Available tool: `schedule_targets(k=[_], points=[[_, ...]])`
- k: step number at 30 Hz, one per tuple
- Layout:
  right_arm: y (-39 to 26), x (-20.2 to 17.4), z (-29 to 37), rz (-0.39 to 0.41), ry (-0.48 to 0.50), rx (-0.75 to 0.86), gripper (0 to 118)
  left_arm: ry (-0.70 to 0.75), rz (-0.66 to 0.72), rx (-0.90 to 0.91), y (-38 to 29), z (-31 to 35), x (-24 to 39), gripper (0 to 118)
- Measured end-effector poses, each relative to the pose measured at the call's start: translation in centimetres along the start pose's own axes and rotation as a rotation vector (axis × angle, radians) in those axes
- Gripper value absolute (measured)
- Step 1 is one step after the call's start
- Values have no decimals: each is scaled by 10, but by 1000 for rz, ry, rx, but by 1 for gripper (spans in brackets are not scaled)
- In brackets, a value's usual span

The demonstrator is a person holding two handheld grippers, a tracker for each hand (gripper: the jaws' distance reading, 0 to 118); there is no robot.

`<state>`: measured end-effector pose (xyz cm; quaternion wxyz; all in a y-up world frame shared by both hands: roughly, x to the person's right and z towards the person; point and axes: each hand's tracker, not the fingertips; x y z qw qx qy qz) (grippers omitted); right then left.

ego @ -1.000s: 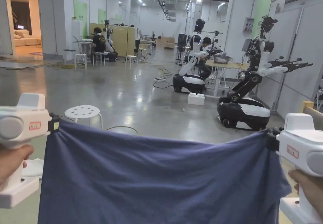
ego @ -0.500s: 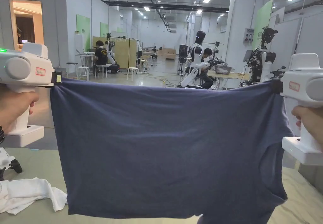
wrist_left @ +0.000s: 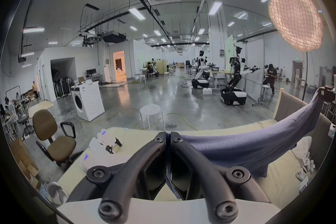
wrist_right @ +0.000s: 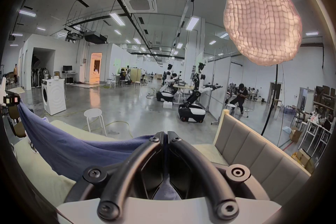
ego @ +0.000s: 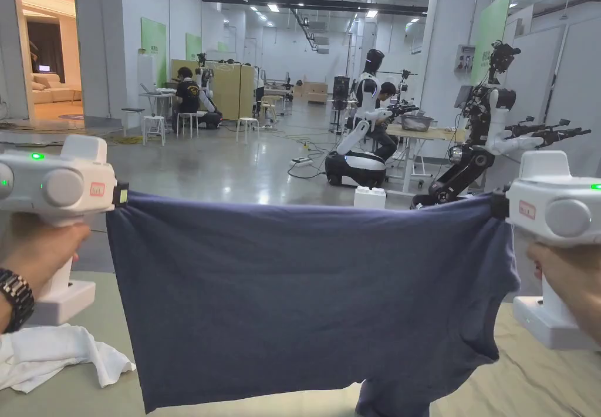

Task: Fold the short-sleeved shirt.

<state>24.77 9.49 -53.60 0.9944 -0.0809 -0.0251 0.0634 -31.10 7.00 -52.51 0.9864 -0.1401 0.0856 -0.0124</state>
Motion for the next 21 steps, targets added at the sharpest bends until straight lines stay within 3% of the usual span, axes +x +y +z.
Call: schedule_targets(k=[10,21], points=[[-116,9,43,-1,12,-106,1,-64,114,-80,-116,41,-6,0],[-193,10,164,40,6,-137,1,-86,149,-67,-198,147,-29,0]])
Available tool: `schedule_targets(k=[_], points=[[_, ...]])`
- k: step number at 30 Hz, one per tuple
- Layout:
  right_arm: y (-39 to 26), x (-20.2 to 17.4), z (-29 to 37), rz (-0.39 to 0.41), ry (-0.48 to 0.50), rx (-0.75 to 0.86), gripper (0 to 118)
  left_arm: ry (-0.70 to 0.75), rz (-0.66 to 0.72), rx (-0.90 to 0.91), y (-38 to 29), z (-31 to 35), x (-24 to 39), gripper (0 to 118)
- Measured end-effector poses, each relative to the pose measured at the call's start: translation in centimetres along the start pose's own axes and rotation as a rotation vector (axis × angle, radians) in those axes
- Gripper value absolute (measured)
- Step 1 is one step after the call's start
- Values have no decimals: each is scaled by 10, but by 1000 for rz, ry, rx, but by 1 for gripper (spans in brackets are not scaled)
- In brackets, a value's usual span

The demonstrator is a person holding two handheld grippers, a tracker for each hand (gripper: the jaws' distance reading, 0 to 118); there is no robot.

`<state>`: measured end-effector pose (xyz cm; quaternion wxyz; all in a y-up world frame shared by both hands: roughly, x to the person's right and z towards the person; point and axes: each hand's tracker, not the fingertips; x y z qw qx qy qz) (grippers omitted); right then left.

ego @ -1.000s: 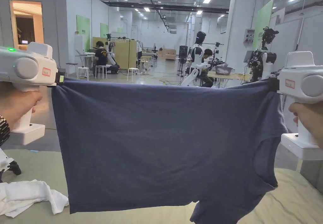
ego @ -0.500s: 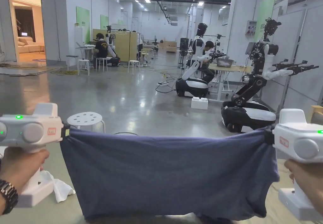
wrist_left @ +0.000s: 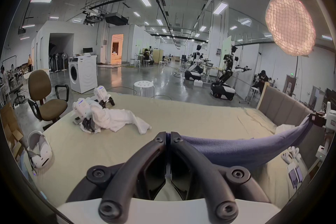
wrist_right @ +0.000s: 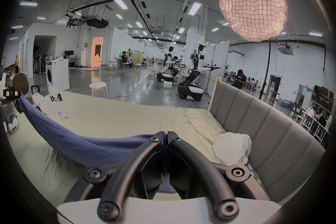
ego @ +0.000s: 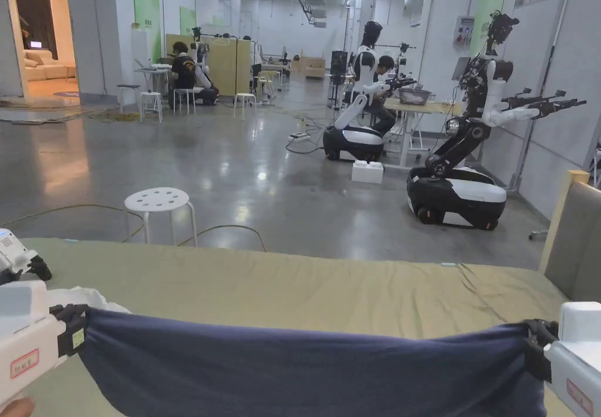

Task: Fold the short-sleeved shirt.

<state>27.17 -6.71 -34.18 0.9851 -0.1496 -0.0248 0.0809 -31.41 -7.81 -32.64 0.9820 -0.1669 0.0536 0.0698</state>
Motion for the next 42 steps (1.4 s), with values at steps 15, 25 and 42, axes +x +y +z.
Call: schedule_targets(k=[15,25,42], points=[[-164,-24,93,86,-17,-299,1,15,-26,-294,-171,90,-27,0],[-266,-38,84,168,32,-555,2,39,-112,-521,-260,57,-50,0],[-185,-74,71,-30,-7,-214,69,32,-135,-314,-201,43,4,65]])
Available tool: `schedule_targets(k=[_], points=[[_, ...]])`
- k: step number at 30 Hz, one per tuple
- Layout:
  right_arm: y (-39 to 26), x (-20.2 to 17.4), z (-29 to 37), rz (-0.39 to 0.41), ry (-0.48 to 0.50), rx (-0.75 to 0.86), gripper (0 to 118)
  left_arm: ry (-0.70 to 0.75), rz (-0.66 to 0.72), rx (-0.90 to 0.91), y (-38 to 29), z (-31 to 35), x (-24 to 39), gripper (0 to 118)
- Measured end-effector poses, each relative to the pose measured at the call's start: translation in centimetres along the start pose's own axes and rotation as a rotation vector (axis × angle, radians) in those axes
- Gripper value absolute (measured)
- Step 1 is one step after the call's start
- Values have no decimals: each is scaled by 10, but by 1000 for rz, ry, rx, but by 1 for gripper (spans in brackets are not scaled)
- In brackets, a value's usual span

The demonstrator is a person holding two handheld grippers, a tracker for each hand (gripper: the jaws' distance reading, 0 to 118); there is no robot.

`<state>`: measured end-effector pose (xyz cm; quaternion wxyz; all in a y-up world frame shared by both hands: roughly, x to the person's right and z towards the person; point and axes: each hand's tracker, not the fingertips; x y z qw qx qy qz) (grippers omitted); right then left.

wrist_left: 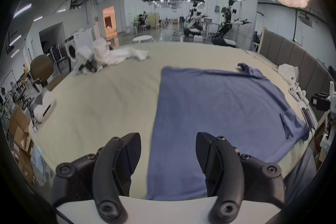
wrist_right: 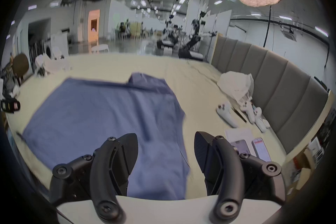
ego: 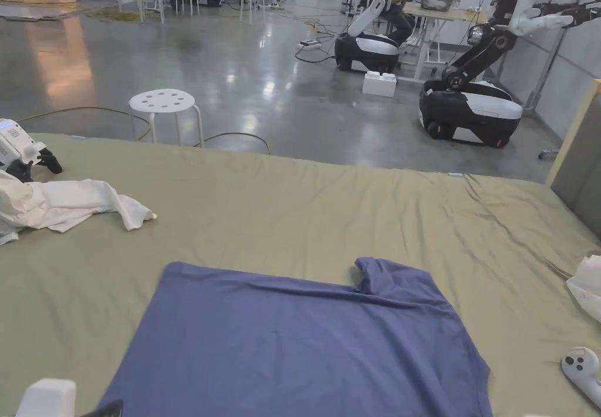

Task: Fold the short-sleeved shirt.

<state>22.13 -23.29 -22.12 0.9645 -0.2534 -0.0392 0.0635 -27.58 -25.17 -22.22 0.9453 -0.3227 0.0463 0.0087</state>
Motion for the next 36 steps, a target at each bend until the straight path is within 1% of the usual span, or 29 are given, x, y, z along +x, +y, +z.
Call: schedule_targets(k=[1,2,4,6,7,8,9,10,11,13,15,18,20,22,27,30,31,33,34,35,36], points=[[9,-6,-1,-23,8,44,69,2,-8,41,9,2,9,64],[17,-11,0,-43,18,83,69,-4,-11,78,18,4,15,60],[35,-21,0,-87,20,162,68,-6,-16,161,32,-2,22,50],[52,-30,3,-115,31,246,65,4,-27,245,49,4,33,40],[59,-34,4,-120,32,283,57,9,-31,286,57,8,38,36],[67,-38,6,-119,35,322,39,11,-36,331,63,10,42,28],[73,-41,8,-113,42,361,23,19,-38,371,70,14,46,15],[78,-45,9,-102,40,396,11,28,-35,402,76,17,50,4],[83,-49,10,-97,34,401,8,33,-33,430,80,21,53,0],[89,-52,12,-103,34,430,3,39,-20,490,86,29,59,0],[93,-56,12,-108,28,440,3,20,-12,496,89,32,61,0],[95,-57,12,-108,21,448,1,11,-16,487,92,36,60,0],[95,-57,11,-106,30,442,1,3,-17,447,90,37,52,0],[92,-57,9,-100,39,432,1,-41,-28,311,82,37,41,0],[80,-59,3,-85,55,390,1,-33,-60,77,33,46,7,0],[71,-62,-5,-80,84,330,1,-26,-20,-83,-1,46,-16,0],[68,-63,-8,-78,90,317,1,-45,3,-139,-11,46,-23,0],[62,-67,-12,-64,98,290,1,-56,43,-208,-24,42,-37,0],[59,-69,-14,-58,101,279,1,-67,58,-250,-32,39,-41,4],[57,-71,-14,-54,104,270,1,-62,68,-283,-37,36,-44,18],[55,-73,-15,-53,108,260,1,-63,83,-308,-39,33,-46,36]])
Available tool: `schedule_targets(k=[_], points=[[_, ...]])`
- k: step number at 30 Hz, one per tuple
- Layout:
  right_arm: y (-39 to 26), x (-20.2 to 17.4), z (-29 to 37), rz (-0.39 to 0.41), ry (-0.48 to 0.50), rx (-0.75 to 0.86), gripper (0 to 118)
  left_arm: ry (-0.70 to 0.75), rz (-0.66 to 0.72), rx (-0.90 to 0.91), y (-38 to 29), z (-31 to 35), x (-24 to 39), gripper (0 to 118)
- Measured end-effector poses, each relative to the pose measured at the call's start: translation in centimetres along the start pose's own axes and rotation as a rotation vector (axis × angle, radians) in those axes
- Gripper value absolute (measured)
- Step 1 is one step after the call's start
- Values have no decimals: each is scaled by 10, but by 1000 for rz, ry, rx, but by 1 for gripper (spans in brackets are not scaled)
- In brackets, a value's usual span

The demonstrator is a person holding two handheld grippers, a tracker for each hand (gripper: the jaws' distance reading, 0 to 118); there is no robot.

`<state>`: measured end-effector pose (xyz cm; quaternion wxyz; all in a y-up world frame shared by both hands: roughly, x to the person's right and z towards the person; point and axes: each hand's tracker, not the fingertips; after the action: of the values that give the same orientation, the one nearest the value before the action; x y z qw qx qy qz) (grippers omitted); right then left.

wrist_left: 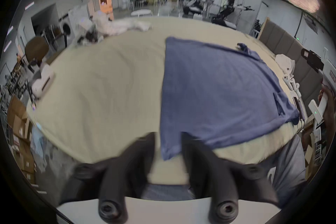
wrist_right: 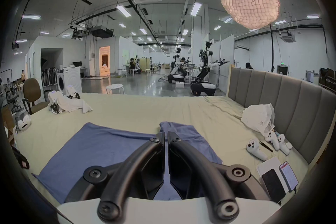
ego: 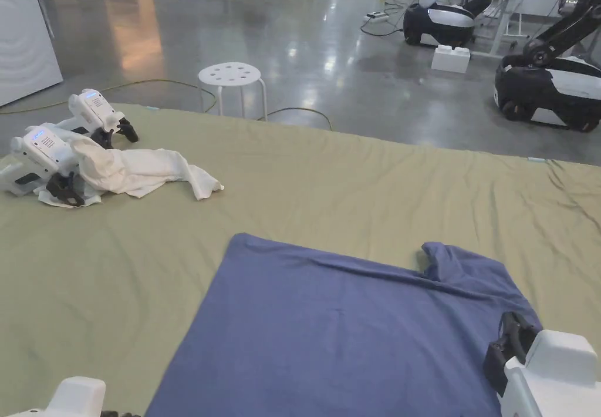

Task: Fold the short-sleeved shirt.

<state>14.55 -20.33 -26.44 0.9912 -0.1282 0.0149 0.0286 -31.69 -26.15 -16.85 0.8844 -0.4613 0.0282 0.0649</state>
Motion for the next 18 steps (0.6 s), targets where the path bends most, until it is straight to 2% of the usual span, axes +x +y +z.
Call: schedule_targets(k=[2,10,13,15,16,18], points=[[-4,-2,-1,0,8,-18,1,-3,34,-46,-3,-12,-4,66],[-12,0,-3,5,-2,-56,1,15,110,-48,13,-50,-11,67],[-16,2,-4,4,-7,-72,1,80,63,-126,12,-72,-6,57],[-18,3,-2,-2,-8,-79,1,95,55,-112,12,-74,2,54],[-19,4,-2,-2,-11,-84,1,108,53,-112,11,-68,9,47],[-22,6,-1,-4,-12,-90,1,93,50,-117,14,-65,16,22]])
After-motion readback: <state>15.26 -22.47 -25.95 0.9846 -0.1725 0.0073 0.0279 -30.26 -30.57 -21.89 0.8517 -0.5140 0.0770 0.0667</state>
